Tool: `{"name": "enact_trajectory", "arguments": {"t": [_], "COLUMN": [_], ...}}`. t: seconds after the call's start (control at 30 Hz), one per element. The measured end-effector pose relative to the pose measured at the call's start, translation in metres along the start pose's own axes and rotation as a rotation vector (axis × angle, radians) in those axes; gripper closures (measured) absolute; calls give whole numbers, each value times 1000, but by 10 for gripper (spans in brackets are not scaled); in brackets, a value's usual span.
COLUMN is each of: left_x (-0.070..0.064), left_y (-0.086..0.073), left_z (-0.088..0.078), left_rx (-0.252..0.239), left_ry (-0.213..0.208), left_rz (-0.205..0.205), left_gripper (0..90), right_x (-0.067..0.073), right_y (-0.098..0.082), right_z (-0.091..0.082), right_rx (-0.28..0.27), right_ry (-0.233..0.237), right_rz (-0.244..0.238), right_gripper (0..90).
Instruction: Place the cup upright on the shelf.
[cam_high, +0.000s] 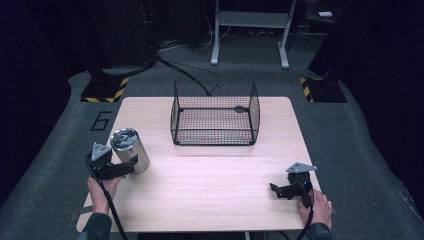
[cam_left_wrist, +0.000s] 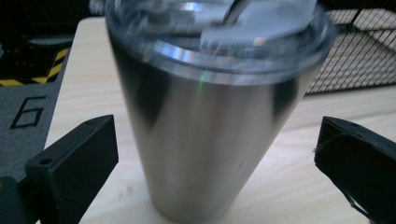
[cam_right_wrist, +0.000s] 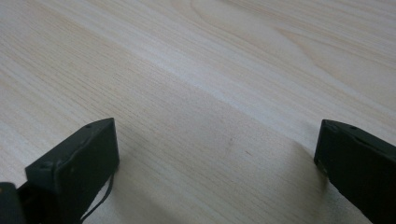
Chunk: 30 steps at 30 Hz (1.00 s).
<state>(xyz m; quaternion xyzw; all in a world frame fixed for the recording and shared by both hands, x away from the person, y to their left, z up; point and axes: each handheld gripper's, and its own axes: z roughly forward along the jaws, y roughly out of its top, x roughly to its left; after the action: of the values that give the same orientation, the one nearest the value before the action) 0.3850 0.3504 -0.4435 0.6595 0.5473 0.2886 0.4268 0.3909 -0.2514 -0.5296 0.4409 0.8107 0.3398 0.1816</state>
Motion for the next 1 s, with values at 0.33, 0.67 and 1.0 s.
{"name": "enact_trajectory", "arguments": {"t": [0.33,0.67,1.0], "left_x": [0,-3,-8], "left_y": [8,11,13], "left_z": [18,26,29], "left_rx": [-47,-55,-55], "left_ry": [51,75,102], "left_rz": [-22,-18,5], "left_gripper": [0,1,36], "right_x": [0,0,0], "right_y": [0,0,0], "right_z": [0,0,0], "right_rx": [-1,-1,-1], "right_ry": [0,-1,0], "right_rz": [0,-1,-1], "right_gripper": [0,0,0]}}
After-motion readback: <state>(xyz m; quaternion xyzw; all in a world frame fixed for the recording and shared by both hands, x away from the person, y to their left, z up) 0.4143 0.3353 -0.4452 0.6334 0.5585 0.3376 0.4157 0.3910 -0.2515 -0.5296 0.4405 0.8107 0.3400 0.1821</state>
